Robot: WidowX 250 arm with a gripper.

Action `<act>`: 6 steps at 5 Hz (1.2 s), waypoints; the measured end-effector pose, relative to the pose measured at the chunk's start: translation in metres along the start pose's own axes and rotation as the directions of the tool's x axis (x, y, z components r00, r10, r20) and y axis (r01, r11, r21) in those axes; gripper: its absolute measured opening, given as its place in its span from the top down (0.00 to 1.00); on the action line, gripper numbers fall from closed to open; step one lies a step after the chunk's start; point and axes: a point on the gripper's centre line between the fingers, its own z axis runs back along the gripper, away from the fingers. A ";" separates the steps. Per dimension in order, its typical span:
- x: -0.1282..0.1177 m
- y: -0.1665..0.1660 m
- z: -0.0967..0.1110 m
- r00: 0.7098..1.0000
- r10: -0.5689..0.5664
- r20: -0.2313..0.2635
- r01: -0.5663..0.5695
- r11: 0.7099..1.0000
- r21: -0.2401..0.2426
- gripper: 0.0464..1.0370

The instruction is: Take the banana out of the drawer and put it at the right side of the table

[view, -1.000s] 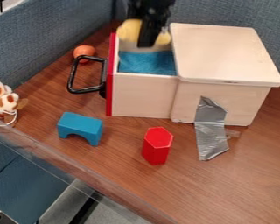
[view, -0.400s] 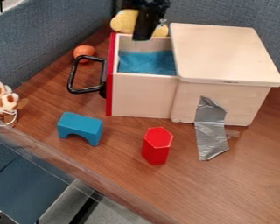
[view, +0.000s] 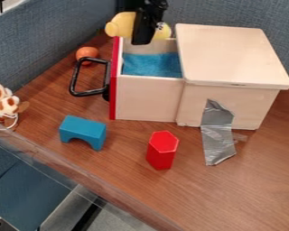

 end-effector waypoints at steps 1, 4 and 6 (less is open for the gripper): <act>-0.001 -0.013 0.002 0.996 -0.052 0.071 0.054 0.998 -0.029 0.47; 0.016 -0.078 -0.024 0.924 -0.332 0.190 0.353 0.931 -0.089 0.47; 0.033 -0.107 -0.081 0.872 -0.440 0.214 0.472 0.872 -0.132 0.47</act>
